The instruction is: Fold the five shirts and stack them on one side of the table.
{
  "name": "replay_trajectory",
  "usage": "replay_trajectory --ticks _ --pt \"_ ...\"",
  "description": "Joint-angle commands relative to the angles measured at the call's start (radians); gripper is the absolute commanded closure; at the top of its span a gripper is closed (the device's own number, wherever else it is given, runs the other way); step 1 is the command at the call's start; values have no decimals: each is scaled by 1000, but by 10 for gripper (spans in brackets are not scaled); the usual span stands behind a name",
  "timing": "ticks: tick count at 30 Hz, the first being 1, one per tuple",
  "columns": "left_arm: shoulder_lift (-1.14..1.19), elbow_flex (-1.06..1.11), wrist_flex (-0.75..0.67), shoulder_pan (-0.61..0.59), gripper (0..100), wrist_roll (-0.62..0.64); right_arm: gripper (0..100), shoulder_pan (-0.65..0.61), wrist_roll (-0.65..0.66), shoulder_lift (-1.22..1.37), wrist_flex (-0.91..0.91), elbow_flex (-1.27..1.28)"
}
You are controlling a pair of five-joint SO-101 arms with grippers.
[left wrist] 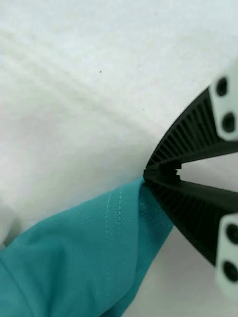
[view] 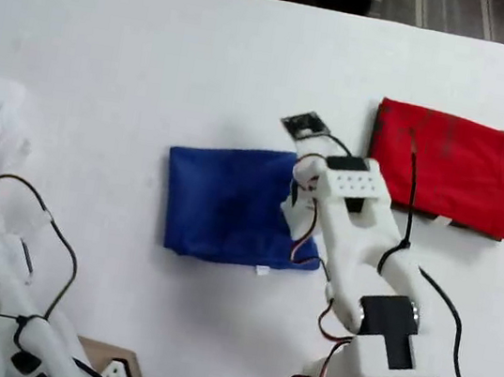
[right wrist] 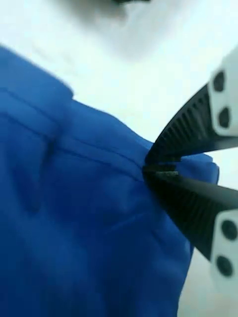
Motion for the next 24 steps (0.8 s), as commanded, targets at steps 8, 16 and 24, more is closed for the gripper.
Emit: replay_trajectory --ticks 8,16,24 --pt "-17 -4 -15 15 973 5 977 116 8 -73 -12 8" --pt "-15 -4 -25 15 973 5 971 61 -17 -262 -5 -2" --pt "-14 -4 -28 15 973 5 729 -39 -284 -286 -53 -2"
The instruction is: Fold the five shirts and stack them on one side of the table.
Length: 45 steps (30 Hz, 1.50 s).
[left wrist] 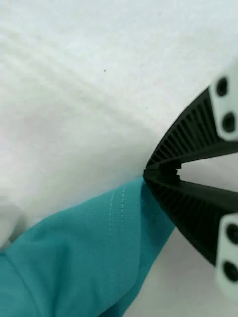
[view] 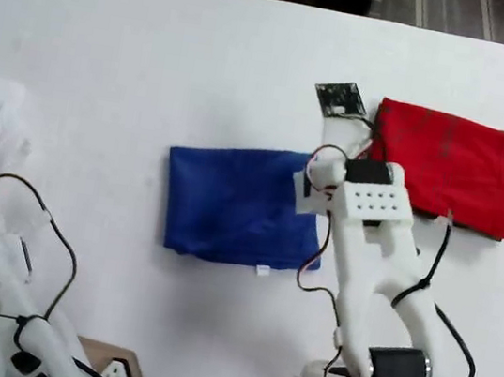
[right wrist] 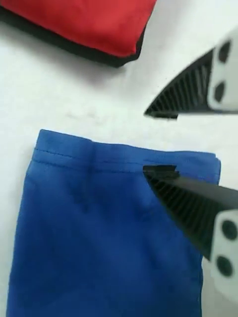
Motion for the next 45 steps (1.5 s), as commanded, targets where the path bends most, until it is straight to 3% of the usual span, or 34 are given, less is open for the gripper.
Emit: replay_trajectory --ticks 1,12,28,34,37,40,45 --pt "-14 -4 -12 15 973 5 730 -39 -57 5 -31 -17" --pt "-18 5 -14 15 973 5 728 -38 -63 377 -28 -199" --pt "-18 7 -14 15 973 5 729 -143 -52 866 420 -787" --pt "-18 7 -14 15 973 5 731 -200 29 1018 581 -1020" --pt "-18 7 -14 15 973 5 805 -209 34 1066 634 -1117" --pt "-18 7 -14 15 973 5 990 -205 32 1092 642 -1169" --pt "-18 7 -14 15 973 5 978 -199 34 1102 656 -1175"
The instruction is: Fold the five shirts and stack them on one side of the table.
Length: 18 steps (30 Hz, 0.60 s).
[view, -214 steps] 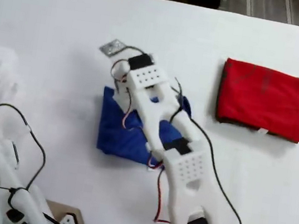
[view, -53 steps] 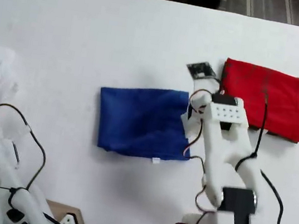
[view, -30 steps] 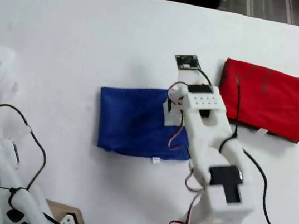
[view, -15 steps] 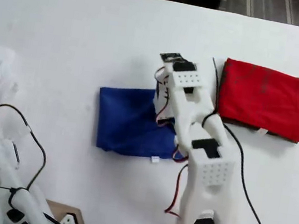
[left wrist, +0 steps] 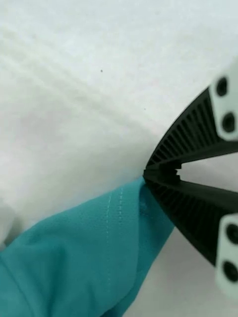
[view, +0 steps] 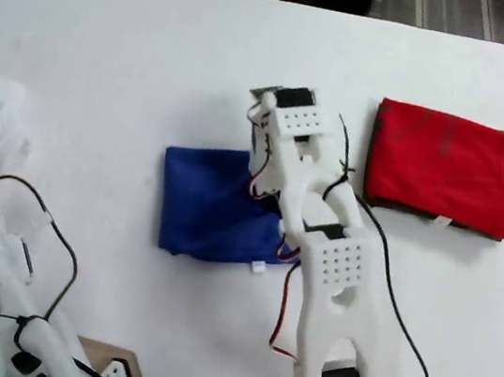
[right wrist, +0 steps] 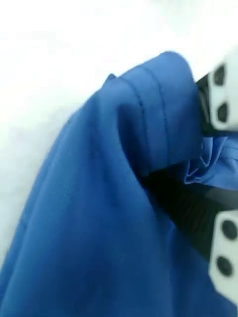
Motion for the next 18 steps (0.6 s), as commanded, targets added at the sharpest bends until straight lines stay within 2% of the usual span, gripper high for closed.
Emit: replay_trajectory --ticks 1,7,11,18 --pt "-18 -2 -14 15 973 5 976 -35 8 16 13 -14" --pt "-18 -2 -14 15 973 5 978 41 18 -91 25 -34" --pt "-18 -2 -14 15 973 5 978 94 133 -239 27 -26" --pt "-18 -2 -14 15 973 5 978 208 224 -461 31 -25"
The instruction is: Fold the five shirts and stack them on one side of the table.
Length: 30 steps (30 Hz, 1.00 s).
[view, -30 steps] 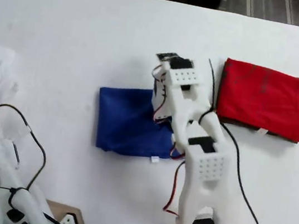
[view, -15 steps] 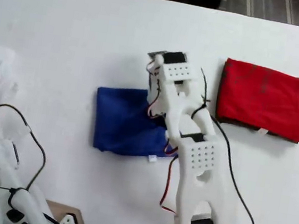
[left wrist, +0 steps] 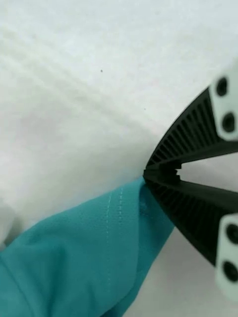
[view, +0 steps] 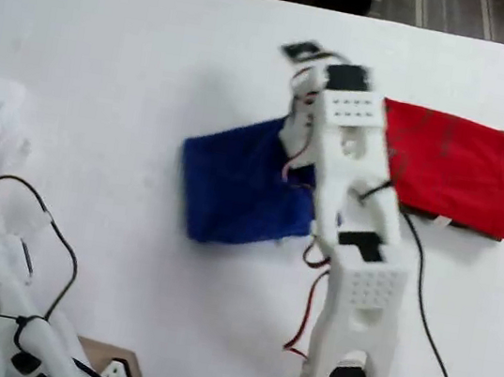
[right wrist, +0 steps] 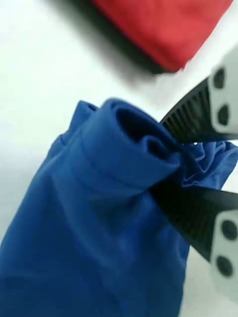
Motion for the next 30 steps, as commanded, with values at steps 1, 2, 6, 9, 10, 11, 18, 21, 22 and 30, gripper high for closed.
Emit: replay_trajectory --ticks 1,2,6,9,10,11,18,21,22,30 --pt "-18 -2 -14 15 973 5 978 64 55 -180 18 -14" --pt "-18 -2 -14 15 973 5 978 76 74 -209 18 -14" --pt "-18 -2 -14 15 973 5 978 127 152 -309 18 -21" --pt "-18 -2 -14 15 973 5 978 156 230 -355 10 -23" --pt "-18 -2 -14 15 973 5 978 166 259 -364 8 -26" --pt "-18 -2 -14 15 973 5 978 180 287 -369 8 -38" --pt "-18 -2 -14 15 973 5 978 341 440 -367 2 -207" --pt "-18 -2 -14 15 973 5 978 394 506 -367 -12 -235" --pt "-18 -2 -14 15 973 5 978 410 523 -367 -16 -238" --pt "-18 -2 -14 15 973 5 978 527 555 -223 -74 -247"
